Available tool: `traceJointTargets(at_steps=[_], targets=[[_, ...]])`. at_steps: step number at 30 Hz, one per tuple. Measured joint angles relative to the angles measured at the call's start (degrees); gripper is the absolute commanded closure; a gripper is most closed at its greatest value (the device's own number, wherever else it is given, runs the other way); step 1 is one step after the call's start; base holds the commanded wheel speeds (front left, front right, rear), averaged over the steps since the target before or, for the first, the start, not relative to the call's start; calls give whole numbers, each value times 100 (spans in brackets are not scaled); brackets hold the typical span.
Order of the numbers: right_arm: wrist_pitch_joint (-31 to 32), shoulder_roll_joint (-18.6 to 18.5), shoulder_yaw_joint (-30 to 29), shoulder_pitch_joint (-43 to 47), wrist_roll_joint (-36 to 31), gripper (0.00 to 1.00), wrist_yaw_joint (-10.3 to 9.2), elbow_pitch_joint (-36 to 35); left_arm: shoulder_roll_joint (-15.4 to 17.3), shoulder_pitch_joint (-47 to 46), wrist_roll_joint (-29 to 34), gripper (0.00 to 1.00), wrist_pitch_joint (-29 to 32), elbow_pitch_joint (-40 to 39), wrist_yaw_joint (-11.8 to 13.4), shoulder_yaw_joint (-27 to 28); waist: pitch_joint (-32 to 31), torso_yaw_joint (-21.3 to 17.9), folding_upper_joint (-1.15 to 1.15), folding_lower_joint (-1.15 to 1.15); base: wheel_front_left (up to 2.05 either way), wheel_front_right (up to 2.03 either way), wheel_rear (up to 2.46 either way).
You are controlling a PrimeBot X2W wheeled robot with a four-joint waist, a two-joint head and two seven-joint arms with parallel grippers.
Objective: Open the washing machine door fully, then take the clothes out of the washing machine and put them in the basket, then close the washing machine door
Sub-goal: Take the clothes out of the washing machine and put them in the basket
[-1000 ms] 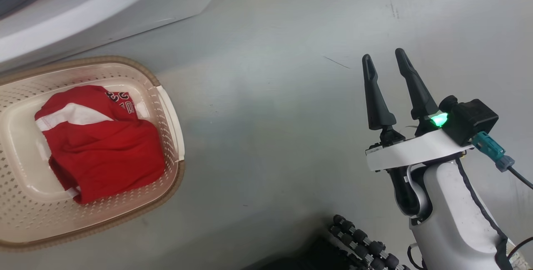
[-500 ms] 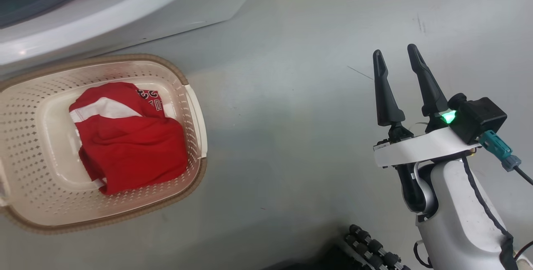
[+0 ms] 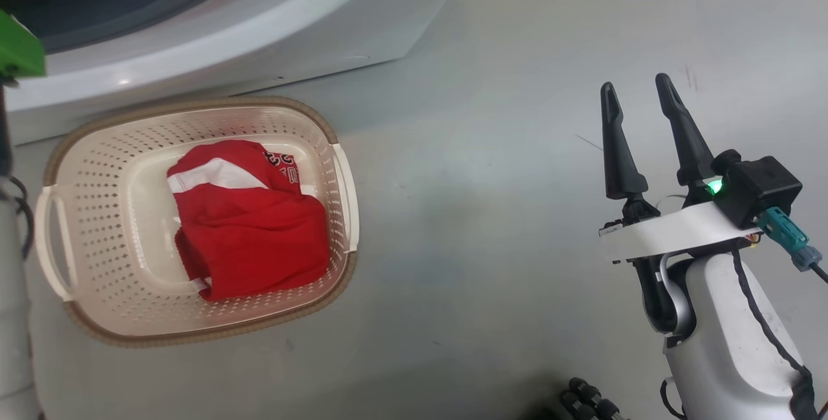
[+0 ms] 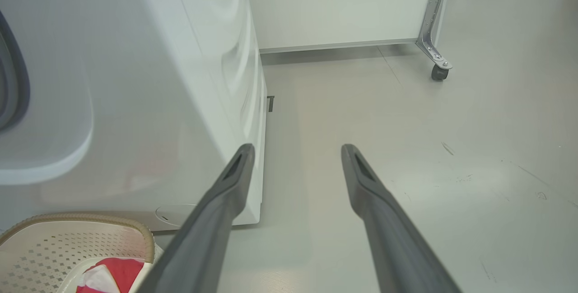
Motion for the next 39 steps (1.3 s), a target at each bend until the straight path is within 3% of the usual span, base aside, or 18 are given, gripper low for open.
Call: traceJointTargets(at_steps=[10, 19, 33, 39], targets=[[0, -136, -140, 208, -126, 0, 1, 65, -497, 992, 1, 100, -883, -459, 101, -168, -454, 310, 0, 0, 0, 0, 0], [0, -249, -174, 481, -211, 0, 7, 160, -751, 1789, 20, 100, -1419, -886, 154, -372, -988, 591, 0, 0, 0, 0, 0], [1, -311, -135, 973, -238, 0, 5, 283, -859, 2713, 167, 100, -1473, -1893, 154, -735, -1902, 934, 0, 0, 0, 0, 0], [36, -319, -70, 1027, -252, 0, 7, 163, -939, 3176, 73, 100, -1304, -1978, 181, -835, -2092, 1018, 0, 0, 0, 0, 0]])
